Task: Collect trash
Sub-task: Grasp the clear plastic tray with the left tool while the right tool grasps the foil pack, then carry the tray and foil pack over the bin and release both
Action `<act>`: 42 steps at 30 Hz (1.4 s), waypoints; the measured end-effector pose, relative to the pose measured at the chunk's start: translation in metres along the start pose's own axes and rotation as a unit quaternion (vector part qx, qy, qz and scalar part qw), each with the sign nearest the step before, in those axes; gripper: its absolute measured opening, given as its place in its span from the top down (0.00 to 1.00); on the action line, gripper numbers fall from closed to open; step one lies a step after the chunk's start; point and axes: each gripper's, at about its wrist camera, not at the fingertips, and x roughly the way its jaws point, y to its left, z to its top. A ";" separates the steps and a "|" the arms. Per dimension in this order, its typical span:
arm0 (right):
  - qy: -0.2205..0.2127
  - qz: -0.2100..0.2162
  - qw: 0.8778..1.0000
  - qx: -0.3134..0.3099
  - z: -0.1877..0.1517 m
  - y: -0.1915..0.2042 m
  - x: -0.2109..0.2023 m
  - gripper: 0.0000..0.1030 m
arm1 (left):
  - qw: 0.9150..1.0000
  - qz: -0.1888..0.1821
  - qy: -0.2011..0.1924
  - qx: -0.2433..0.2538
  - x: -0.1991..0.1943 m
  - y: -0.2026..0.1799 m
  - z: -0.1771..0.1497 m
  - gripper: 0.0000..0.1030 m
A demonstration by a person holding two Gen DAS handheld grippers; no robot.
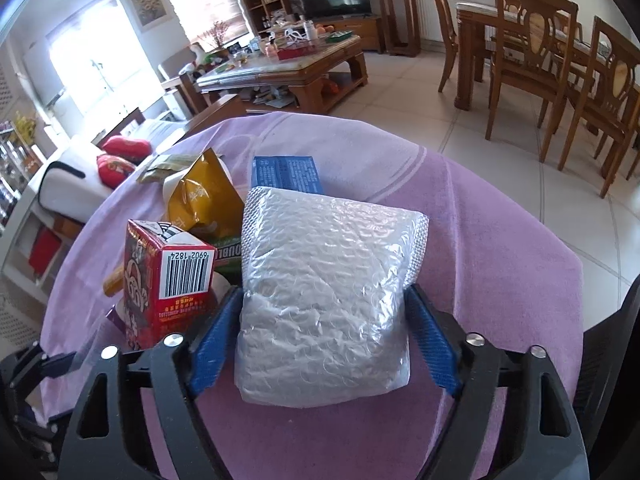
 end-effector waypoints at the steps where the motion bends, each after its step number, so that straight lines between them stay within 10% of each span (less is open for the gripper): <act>1: -0.003 0.001 1.000 -0.001 0.000 0.000 -0.002 0.33 | 1.000 -0.001 -0.001 -0.001 -0.001 0.000 0.000 0.50; 19: -0.132 0.073 0.989 -0.007 -0.058 -0.028 -0.127 0.37 | 0.997 -0.027 -0.073 -0.014 -0.029 -0.029 0.027 0.54; 42: -0.220 -0.040 0.968 0.111 -0.166 -0.222 -0.262 0.37 | 0.979 -0.175 -0.052 0.087 0.040 -0.222 0.095 0.53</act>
